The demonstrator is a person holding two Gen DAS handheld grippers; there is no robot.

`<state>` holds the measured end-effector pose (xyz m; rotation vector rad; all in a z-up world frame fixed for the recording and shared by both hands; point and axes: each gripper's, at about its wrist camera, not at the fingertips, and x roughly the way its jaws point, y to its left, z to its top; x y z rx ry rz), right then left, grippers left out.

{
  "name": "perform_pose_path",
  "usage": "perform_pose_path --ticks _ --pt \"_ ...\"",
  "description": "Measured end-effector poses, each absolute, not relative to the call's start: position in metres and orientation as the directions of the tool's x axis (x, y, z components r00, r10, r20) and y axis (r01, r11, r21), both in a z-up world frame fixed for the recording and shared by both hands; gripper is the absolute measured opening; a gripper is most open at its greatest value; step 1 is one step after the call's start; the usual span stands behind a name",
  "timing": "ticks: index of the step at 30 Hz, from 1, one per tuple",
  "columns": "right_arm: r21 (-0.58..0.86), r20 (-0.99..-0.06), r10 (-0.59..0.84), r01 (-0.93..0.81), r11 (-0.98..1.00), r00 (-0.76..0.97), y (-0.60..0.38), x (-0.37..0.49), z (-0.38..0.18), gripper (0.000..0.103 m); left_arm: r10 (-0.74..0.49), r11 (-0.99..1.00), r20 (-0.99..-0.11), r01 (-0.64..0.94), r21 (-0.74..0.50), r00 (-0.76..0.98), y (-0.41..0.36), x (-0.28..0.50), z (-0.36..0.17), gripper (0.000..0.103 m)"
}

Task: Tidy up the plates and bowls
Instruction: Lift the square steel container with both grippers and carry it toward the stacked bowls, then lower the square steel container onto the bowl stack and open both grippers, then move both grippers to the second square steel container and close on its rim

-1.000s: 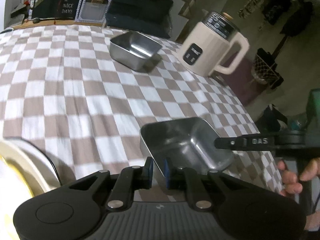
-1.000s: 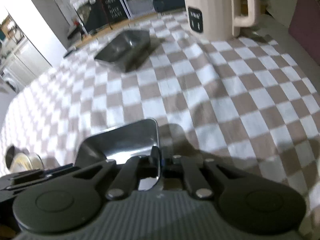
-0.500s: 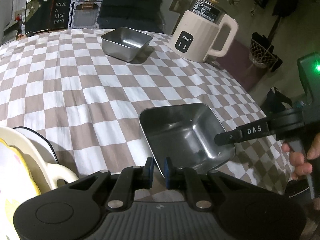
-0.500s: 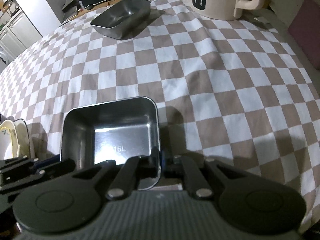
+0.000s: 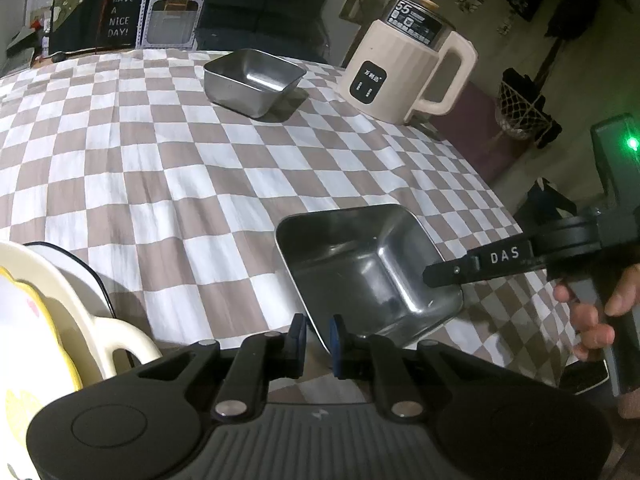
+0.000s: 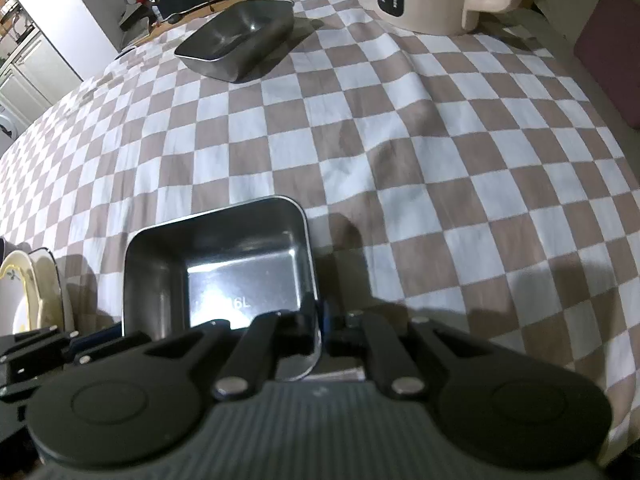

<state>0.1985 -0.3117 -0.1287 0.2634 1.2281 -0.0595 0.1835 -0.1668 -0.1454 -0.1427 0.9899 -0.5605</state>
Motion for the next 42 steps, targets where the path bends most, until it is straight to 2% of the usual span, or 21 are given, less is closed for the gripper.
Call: perform_pose_path --ticks 3,12,14,16,20,22,23,25,28,30,31,32,38,42 --pt "0.152 -0.938 0.077 0.199 0.968 0.339 -0.313 0.197 -0.125 0.016 -0.512 0.85 -0.744 0.381 -0.364 0.43 -0.165 0.184 -0.143 0.018" --pt "0.148 -0.915 0.057 0.2 0.969 0.4 -0.318 0.179 -0.101 0.022 -0.504 0.858 -0.723 0.375 -0.352 0.474 -0.161 0.184 -0.126 0.041" --pt "0.166 -0.899 0.06 0.21 0.964 0.433 -0.322 0.174 -0.091 0.025 -0.509 0.856 -0.709 0.373 -0.357 0.489 -0.157 0.185 -0.119 0.049" --pt "0.186 -0.878 0.063 0.217 0.958 0.474 -0.324 0.168 -0.08 0.029 -0.521 0.85 -0.688 0.374 -0.369 0.505 -0.152 0.187 -0.11 0.076" --pt "0.22 -0.818 0.059 0.217 0.951 0.572 -0.324 0.161 -0.059 0.042 -0.525 0.851 -0.644 0.356 -0.386 0.556 -0.141 0.194 -0.087 0.09" --pt "0.225 -0.79 0.053 0.208 0.952 0.611 -0.322 0.162 -0.051 0.054 -0.514 0.858 -0.627 0.331 -0.393 0.586 -0.134 0.199 -0.078 0.101" --pt "0.22 -0.779 0.046 0.204 0.954 0.625 -0.32 0.163 -0.047 0.057 -0.506 0.861 -0.616 0.313 -0.4 0.604 -0.13 0.202 -0.073 0.102" --pt "0.203 -0.754 0.034 0.184 0.962 0.656 -0.316 0.166 -0.037 0.076 -0.495 0.864 -0.604 0.275 -0.423 0.624 -0.124 0.209 -0.067 0.103" --pt "0.194 -0.717 0.048 0.133 0.972 0.696 -0.316 0.174 -0.021 0.097 -0.493 0.853 -0.598 0.215 -0.476 0.632 -0.116 0.221 -0.063 0.103" --pt "0.171 -0.707 0.06 0.087 0.981 0.705 -0.317 0.185 -0.011 0.102 -0.486 0.848 -0.592 0.182 -0.498 0.643 -0.115 0.227 -0.062 0.103" --pt "0.08 -0.704 0.027 0.042 0.996 0.71 -0.319 0.201 -0.001 0.102 -0.48 0.848 -0.589 0.172 -0.501 0.65 -0.116 0.23 -0.062 0.103" --pt "0.08 -0.704 0.027 0.042 0.996 0.71 -0.319 0.201 -0.001 0.102 -0.475 0.849 -0.586 0.165 -0.502 0.657 -0.117 0.234 -0.061 0.103" --pt "-0.186 -0.63 -0.034 -0.108 0.977 0.776 -0.33 0.239 0.021 0.103 -0.454 0.834 -0.566 0.105 -0.541 0.688 -0.132 0.259 -0.065 0.103" --pt "-0.278 -0.623 -0.034 -0.181 0.943 0.781 -0.344 0.277 0.026 0.103 -0.431 0.824 -0.553 0.061 -0.564 0.712 -0.142 0.279 -0.072 0.103"
